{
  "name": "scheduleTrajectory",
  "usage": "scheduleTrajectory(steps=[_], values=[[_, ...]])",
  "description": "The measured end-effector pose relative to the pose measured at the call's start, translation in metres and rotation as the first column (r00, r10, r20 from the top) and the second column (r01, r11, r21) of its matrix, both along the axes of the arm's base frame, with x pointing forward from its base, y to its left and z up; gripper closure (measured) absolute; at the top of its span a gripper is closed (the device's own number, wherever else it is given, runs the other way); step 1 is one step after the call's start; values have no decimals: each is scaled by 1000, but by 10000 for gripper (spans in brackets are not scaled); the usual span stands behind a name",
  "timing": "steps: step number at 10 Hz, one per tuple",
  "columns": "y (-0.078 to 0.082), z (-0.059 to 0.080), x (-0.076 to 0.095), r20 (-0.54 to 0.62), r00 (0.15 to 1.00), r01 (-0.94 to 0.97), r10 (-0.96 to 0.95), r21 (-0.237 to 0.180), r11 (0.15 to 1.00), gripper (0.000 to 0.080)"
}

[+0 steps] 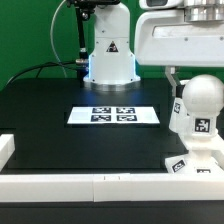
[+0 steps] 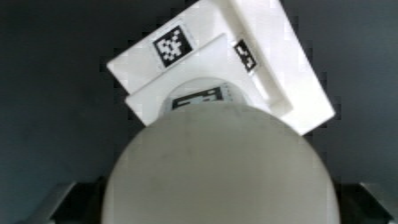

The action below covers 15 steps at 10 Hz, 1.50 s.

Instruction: Assemble lamp

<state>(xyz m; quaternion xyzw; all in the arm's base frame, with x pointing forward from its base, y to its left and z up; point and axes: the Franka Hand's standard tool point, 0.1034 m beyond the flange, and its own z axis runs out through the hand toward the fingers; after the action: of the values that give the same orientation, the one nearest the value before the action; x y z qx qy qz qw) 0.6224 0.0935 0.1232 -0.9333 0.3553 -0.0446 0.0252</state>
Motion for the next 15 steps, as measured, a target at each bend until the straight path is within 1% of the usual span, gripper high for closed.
scheduleTrajectory(steps=[2, 3, 4, 5, 6, 7, 8, 9, 10, 11, 12, 13, 14, 15], values=[[-2, 0, 0, -8, 968, 252, -252, 23, 967, 226], [-1, -1, -1, -19, 922, 388, -388, 37, 921, 226], [1, -1, -2, -37, 838, 546, -545, 52, 836, 225], [4, -1, -2, -53, 755, 656, -653, 67, 752, 225], [5, -1, -1, -69, 655, 756, -753, 82, 650, 225], [5, -1, -1, -80, 582, 813, -809, 91, 576, 225], [6, -1, -1, -87, 532, 846, -842, 93, 525, 225], [6, -1, -1, -85, 552, 833, -829, 93, 545, 180], [6, -1, -1, -82, 574, 819, -815, 92, 567, 180], [5, -1, 0, -76, 608, 793, -790, 93, 601, 116], [1, 0, 2, -42, 773, 634, -633, 90, 768, 116], [3, -1, 2, -24, 885, 466, -466, 78, 881, 102], [7, -1, 1, -17, 927, 374, -373, 71, 925, 101], [5, -1, 1, -12, 942, 335, -335, 66, 940, 101]])
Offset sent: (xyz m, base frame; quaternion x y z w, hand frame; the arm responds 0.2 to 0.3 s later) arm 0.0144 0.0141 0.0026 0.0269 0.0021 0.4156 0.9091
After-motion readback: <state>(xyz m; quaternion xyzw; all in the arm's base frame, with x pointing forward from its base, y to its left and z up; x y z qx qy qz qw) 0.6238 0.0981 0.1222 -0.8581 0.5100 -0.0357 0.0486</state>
